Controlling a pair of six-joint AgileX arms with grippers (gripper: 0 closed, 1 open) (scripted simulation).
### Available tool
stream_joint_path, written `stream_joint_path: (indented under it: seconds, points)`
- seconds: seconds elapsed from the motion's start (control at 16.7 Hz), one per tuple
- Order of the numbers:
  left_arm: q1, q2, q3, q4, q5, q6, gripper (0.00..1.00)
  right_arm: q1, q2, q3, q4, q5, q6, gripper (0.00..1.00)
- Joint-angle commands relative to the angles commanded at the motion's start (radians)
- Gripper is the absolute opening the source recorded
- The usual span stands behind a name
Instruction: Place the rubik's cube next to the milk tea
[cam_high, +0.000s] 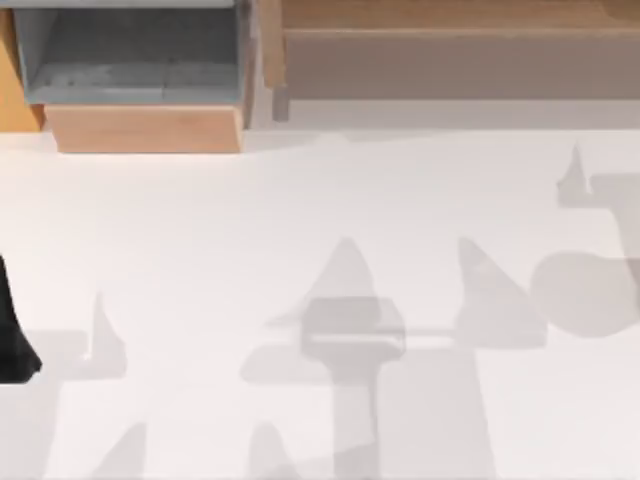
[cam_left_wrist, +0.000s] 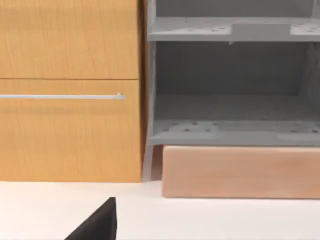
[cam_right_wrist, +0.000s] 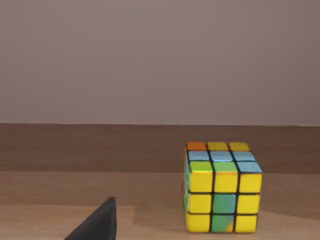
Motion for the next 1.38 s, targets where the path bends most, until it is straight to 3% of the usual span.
stream_joint_path:
  seconds: [0.3,0.54,1.02,1.38]
  points:
    - [0.000,0.000,0.000,0.000,0.000,0.000,1.00,-0.022,0.472,0.192,0.247,-0.015,0.003,1.00]
    - [0.000,0.000,0.000,0.000,0.000,0.000,1.00,-0.032,0.672,0.276,0.362,-0.022,0.005,1.00]
    - [0.000,0.000,0.000,0.000,0.000,0.000,1.00,-0.029,0.709,0.286,0.381,-0.023,0.005,1.00]
    - [0.000,0.000,0.000,0.000,0.000,0.000,1.00,-0.035,0.701,0.375,0.288,-0.025,0.004,1.00]
